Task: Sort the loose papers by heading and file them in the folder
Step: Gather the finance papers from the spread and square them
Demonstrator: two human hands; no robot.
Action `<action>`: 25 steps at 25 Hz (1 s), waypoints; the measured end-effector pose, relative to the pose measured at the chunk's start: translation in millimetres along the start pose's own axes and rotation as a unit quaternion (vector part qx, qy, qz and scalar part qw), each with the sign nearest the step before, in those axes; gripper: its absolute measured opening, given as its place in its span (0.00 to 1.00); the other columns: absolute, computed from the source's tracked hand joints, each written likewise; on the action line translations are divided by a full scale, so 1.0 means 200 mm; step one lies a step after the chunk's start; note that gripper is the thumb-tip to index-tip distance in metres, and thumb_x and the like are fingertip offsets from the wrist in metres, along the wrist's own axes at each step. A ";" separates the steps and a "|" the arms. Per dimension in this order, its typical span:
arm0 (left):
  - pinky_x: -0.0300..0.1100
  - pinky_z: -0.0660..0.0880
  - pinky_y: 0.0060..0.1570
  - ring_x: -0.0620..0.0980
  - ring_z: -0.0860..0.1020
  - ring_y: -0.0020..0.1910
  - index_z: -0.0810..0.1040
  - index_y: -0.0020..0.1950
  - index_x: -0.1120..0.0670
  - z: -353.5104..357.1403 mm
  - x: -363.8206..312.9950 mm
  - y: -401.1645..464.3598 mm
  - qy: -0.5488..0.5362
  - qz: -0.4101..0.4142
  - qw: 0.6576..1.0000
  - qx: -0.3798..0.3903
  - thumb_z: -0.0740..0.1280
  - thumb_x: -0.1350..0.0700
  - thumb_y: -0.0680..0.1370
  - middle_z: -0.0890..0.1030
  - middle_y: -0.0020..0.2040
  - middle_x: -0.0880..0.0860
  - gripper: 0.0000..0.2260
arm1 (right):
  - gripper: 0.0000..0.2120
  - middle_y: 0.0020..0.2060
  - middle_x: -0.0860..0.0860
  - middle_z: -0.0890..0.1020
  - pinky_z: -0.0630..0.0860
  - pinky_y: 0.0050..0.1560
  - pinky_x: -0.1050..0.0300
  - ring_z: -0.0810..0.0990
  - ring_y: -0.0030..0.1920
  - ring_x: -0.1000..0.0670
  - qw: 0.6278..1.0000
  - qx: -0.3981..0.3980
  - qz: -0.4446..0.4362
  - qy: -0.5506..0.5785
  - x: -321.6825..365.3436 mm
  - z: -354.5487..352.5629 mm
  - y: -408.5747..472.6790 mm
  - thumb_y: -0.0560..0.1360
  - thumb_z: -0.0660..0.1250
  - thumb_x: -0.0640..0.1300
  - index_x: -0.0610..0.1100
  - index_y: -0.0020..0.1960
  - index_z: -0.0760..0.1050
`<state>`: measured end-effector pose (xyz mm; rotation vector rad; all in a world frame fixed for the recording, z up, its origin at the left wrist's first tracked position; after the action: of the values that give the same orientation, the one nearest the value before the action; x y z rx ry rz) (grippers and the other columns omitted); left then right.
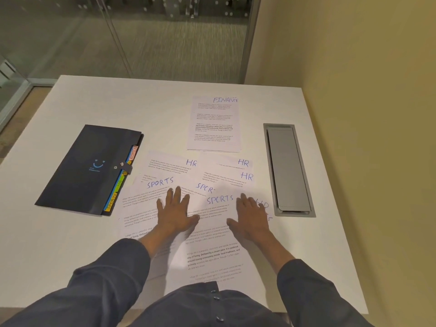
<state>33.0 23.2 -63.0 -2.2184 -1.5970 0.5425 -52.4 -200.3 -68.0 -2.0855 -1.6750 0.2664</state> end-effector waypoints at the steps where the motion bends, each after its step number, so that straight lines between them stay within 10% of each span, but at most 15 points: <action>1: 0.62 0.44 0.73 0.55 0.38 0.78 0.54 0.78 0.50 0.00 -0.01 0.00 0.009 0.010 1.000 -0.010 0.58 0.32 0.75 0.40 0.80 0.53 0.37 | 0.38 0.80 0.46 0.51 0.49 0.76 0.41 0.51 0.79 0.42 1.000 0.011 -0.008 -0.006 0.01 0.01 0.00 0.78 0.53 0.65 0.44 0.79 0.51; 5: 0.61 0.44 0.74 0.52 0.42 0.78 0.61 0.76 0.54 0.00 -0.02 -0.01 0.036 0.034 0.998 -0.048 0.57 0.34 0.76 0.44 0.80 0.51 0.35 | 0.37 0.75 0.43 0.65 0.50 0.76 0.40 0.60 0.75 0.41 0.999 -0.020 0.042 -0.028 0.09 -0.05 0.03 0.79 0.52 0.65 0.41 0.78 0.55; 10: 0.60 0.45 0.74 0.53 0.45 0.78 0.58 0.76 0.55 -0.02 -0.03 0.02 -0.003 0.014 0.999 -0.042 0.59 0.34 0.75 0.49 0.80 0.53 0.37 | 0.41 0.80 0.45 0.46 0.45 0.76 0.39 0.47 0.79 0.42 1.000 -0.010 -0.016 0.013 0.23 -0.08 0.14 0.78 0.55 0.66 0.43 0.80 0.46; 18: 0.60 0.46 0.74 0.54 0.42 0.78 0.46 0.79 0.54 -0.14 0.03 0.19 0.004 0.016 1.000 0.013 0.61 0.34 0.75 0.42 0.80 0.53 0.43 | 0.43 0.80 0.46 0.44 0.46 0.76 0.39 0.46 0.79 0.43 0.999 0.002 -0.025 0.027 0.21 -0.20 0.41 0.77 0.57 0.66 0.43 0.80 0.44; 25: 0.59 0.54 0.71 0.55 0.58 0.73 0.67 0.68 0.56 -0.18 0.02 0.32 0.019 0.007 0.998 -0.068 0.61 0.35 0.73 0.65 0.72 0.55 0.32 | 0.35 0.68 0.44 0.74 0.51 0.76 0.41 0.68 0.71 0.42 0.998 -0.057 -0.015 -0.019 0.15 -0.24 0.45 0.79 0.54 0.64 0.40 0.76 0.58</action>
<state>104.9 4.4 -63.6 -2.3247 -1.6449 0.4046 53.5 -196.0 -62.1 -2.1474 -1.7808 0.2055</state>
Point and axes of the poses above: each hand's wrist, its own y-axis towards the middle knuckle, its own z-axis out of the palm, x = y × z, the point moved 3 cm from there along y, towards the middle knuckle
